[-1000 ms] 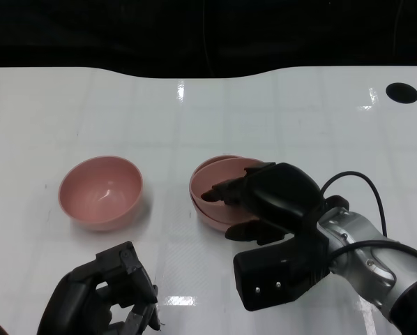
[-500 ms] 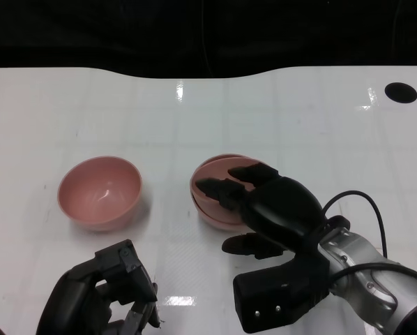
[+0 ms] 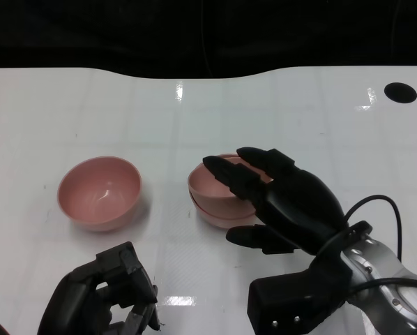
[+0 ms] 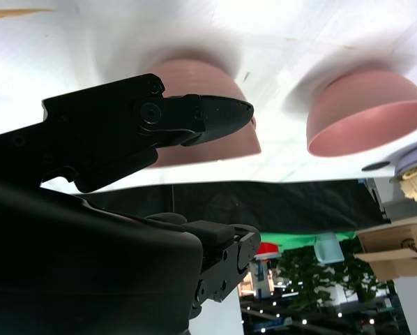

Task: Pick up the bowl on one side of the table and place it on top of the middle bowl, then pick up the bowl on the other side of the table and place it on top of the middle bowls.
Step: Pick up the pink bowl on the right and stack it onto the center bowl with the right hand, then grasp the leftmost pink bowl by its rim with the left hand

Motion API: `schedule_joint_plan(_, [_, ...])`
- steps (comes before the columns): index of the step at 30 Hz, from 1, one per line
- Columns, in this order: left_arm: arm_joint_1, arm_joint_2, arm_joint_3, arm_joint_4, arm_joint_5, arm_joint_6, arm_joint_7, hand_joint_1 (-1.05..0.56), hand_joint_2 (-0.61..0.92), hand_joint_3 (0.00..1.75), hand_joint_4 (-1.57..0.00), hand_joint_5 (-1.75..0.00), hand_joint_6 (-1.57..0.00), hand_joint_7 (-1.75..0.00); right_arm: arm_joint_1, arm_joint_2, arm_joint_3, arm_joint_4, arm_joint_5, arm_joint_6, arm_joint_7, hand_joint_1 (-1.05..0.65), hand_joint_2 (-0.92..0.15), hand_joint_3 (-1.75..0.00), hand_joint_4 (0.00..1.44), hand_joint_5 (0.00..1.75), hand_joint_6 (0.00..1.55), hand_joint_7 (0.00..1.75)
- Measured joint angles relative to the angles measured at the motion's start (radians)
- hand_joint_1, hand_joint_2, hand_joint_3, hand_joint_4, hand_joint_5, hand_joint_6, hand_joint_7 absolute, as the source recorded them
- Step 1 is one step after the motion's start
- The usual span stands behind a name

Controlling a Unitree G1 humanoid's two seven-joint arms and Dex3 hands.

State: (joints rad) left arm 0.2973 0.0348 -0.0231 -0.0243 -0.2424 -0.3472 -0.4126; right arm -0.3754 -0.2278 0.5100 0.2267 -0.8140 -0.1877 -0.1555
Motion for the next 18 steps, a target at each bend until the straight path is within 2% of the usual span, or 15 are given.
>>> schedule_joint_plan(7, [-0.004, 0.0, 0.005, 0.01, -0.001, -0.009, 0.0, -0.14, 0.62, 1.06, -0.77, -1.75, -0.73, -1.55, 0.088, -0.03, -0.045, -0.121, 0.022, -0.02, 0.002, -0.7, -0.92, -0.33, 0.02, 0.64, 0.26, 0.07])
schedule_joint_plan(10, [-0.011, 0.001, 0.007, 0.013, -0.001, -0.009, 0.0, -0.14, 0.62, 1.06, -0.77, -1.74, -0.74, -1.53, 0.143, -0.033, -0.077, -0.158, 0.044, -0.063, -0.037, -0.59, -0.92, -0.23, 0.19, 0.76, 0.42, 0.14])
schedule_joint_plan(12, [-0.012, 0.001, 0.008, 0.013, -0.001, -0.009, 0.0, -0.13, 0.61, 1.08, -0.78, -1.73, -0.75, -1.53, 0.171, -0.034, -0.092, -0.174, 0.06, -0.089, -0.055, -0.57, -0.92, -0.21, 0.22, 0.78, 0.45, 0.15])
schedule_joint_plan(14, [-0.013, 0.001, 0.008, 0.013, -0.003, -0.009, -0.002, -0.13, 0.61, 1.11, -0.78, -1.74, -0.74, -1.54, 0.208, -0.033, -0.117, -0.196, 0.1, -0.11, -0.06, -0.44, -0.92, -0.13, 0.38, 0.87, 0.59, 0.21])
schedule_joint_plan(18, [-0.012, 0.003, 0.011, 0.014, -0.008, -0.008, -0.002, -0.15, 0.65, 1.01, -0.78, -1.74, -0.74, -1.54, 0.29, -0.027, -0.162, -0.247, 0.214, -0.187, -0.064, -0.32, -0.92, -0.09, 0.58, 0.99, 0.76, 0.29])
